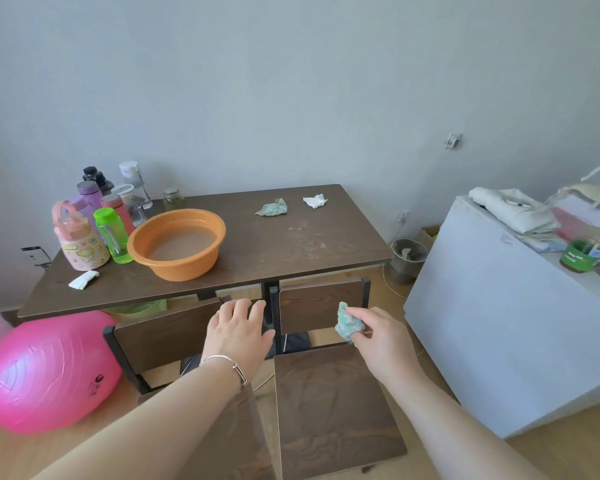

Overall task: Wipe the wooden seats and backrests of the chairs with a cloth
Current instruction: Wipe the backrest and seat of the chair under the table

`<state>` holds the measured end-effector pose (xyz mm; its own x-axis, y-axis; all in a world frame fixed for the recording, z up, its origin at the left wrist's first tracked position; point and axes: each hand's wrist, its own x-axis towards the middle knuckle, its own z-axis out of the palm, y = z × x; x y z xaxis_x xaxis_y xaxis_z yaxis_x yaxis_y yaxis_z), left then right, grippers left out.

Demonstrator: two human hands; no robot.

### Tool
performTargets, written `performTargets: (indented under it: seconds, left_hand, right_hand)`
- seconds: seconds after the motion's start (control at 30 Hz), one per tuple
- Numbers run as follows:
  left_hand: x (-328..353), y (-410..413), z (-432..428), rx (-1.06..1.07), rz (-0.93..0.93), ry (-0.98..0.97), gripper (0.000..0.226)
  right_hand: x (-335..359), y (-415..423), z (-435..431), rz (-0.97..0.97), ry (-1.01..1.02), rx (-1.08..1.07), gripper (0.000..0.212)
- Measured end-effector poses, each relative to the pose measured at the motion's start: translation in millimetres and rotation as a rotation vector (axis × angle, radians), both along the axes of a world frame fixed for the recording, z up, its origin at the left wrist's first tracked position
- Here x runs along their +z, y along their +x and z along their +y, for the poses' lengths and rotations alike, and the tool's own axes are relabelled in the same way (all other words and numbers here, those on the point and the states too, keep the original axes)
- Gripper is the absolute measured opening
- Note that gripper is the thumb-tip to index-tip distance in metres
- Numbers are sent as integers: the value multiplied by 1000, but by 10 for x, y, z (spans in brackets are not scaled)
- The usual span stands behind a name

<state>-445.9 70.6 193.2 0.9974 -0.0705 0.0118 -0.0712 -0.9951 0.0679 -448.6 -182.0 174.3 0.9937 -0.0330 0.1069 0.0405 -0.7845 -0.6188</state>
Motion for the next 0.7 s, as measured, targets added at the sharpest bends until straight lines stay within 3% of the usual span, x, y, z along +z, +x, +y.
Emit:
performTargets:
  seconds: [0.7]
  left_hand:
    - [-423,2112,59,-1,29,19,55]
  right_hand:
    - [-467,1929,53,86,-44,12,50]
